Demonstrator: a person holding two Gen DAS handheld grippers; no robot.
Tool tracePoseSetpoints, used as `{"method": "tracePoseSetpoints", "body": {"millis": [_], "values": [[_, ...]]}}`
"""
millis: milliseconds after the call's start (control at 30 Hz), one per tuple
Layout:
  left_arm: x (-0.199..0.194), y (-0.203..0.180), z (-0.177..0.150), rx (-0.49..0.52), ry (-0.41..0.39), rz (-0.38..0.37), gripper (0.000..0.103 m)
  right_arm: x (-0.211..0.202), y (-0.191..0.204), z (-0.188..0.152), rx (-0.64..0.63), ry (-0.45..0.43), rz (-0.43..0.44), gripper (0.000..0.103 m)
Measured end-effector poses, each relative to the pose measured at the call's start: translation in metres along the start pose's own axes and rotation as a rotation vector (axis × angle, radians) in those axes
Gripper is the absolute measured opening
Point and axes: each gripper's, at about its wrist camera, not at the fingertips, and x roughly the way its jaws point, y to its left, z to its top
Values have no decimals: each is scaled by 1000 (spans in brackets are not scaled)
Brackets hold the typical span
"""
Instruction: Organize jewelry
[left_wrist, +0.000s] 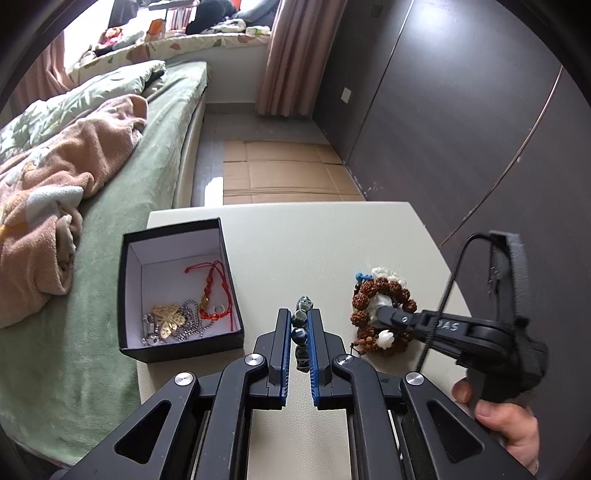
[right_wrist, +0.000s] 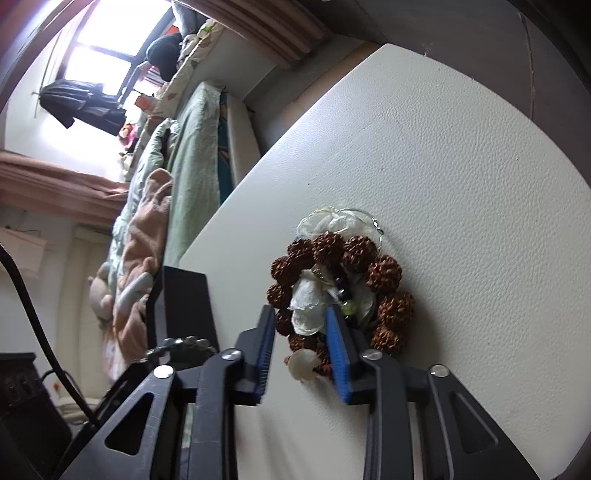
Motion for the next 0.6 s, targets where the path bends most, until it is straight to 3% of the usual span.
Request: {"method": "tracePoseSetpoints", "body": {"millis": [33,67,600], "values": [[-5,1,2,-2,-10,-7,9,2,0,1,-1,1,-18,7],[-8,2,2,-3,-17,-12,9,5,-2,2,2,8,-29,4],[-62,23,21,-29,-132,-63,9,-66,49,0,-123,-161,17,3]]}}
